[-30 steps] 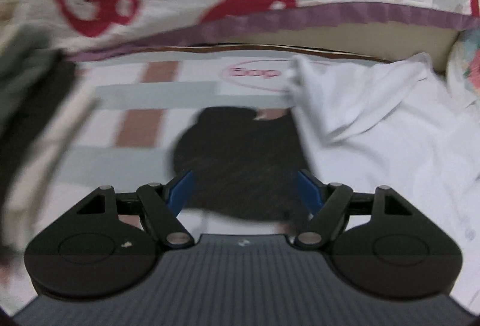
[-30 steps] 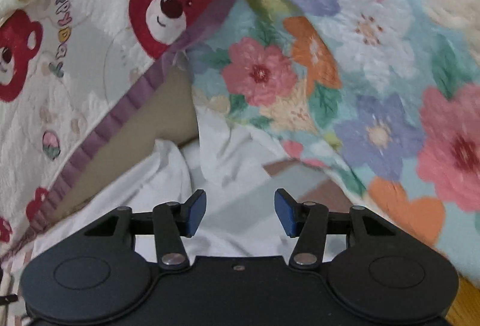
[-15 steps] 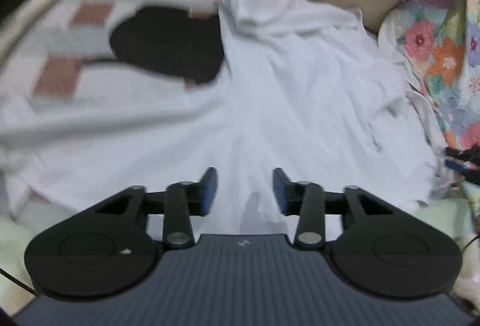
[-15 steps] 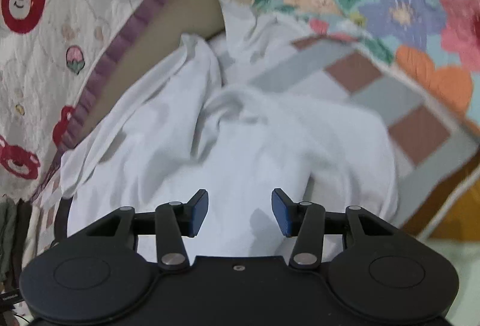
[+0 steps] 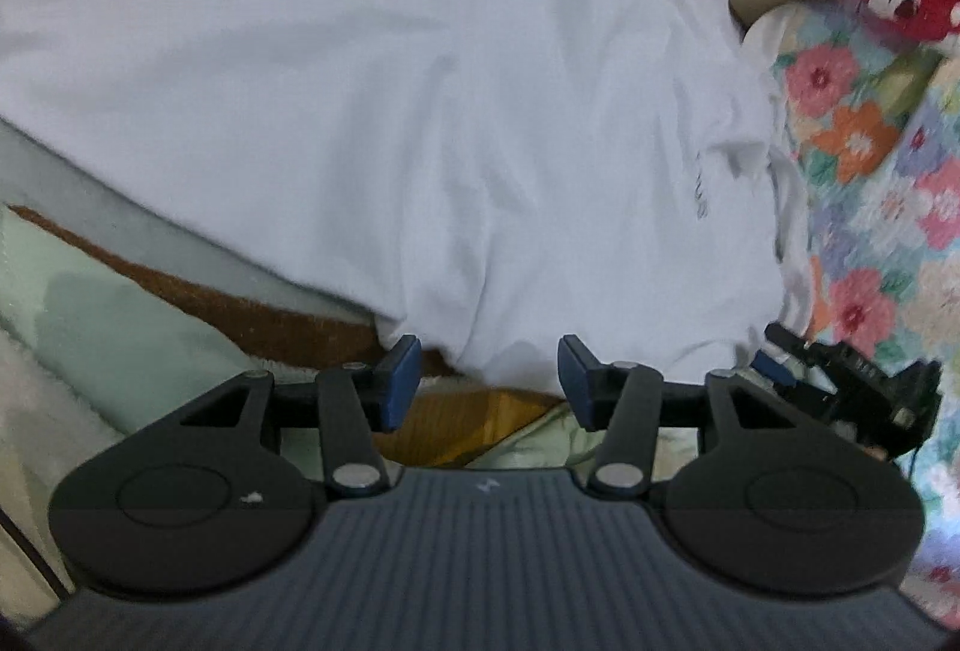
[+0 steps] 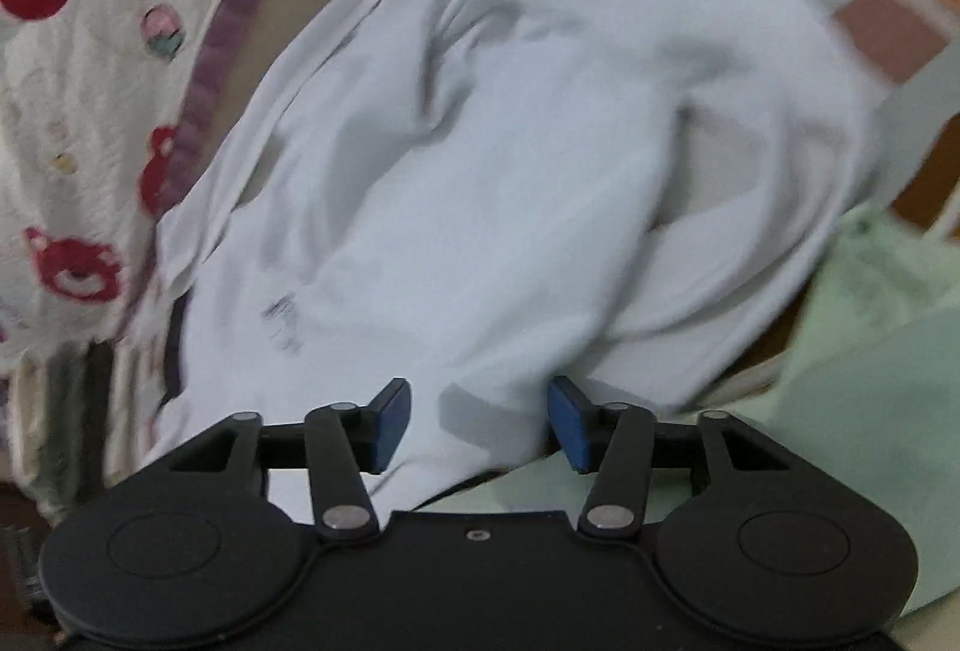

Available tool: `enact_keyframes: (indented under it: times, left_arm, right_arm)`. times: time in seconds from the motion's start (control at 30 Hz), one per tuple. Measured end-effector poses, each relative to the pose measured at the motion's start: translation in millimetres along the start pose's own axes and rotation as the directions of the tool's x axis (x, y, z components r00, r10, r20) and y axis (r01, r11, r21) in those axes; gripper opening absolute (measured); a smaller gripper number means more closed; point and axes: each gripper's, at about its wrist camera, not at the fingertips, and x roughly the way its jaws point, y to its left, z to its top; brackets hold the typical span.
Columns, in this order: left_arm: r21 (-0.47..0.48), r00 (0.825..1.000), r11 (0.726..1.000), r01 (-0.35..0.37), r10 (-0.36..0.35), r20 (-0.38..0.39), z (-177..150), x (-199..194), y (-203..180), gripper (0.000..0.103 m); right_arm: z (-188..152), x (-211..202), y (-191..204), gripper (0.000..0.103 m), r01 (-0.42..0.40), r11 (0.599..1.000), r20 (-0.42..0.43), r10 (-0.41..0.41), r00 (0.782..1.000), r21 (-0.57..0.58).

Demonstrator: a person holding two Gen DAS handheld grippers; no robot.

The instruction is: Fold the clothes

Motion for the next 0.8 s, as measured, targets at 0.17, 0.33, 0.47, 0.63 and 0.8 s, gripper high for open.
enact_keyframes:
  times: [0.17, 0.33, 0.47, 0.63, 0.8]
  left_arm:
    - [0.018, 1.000, 1.000, -0.023, 0.023, 0.016, 1, -1, -3, 0.050]
    - [0.022, 0.993, 0.997, 0.073, -0.075, 0.095, 13, -10, 1, 0.056]
    - [0.097, 0.983, 0.991, 0.095, -0.109, 0.151, 14, -21, -6, 0.056]
    - [0.431, 0.969, 0.902, -0.022, -0.086, 0.230, -3, -26, -51, 0.056]
    - [0.749, 0.963, 0.631, -0.204, -0.008, 0.269, -39, -5, -93, 0.056]
  right_arm:
    - [-3, 13, 10, 0.067, 0.058, 0.998, 0.034, -0.058, 0.998, -0.001]
    - [-3, 18, 21, 0.012, 0.048, 0.994, 0.068, -0.041, 0.997, -0.102]
    - [1, -23, 38, 0.012, -0.141, 0.978, 0.230, 0.175, 0.957, -0.156]
    - [22, -57, 58, 0.012, -0.134, 0.965, 0.297, 0.199, 0.934, -0.226]
    - [23, -48, 62, 0.012, -0.118, 0.964, 0.271, 0.183, 0.945, -0.238]
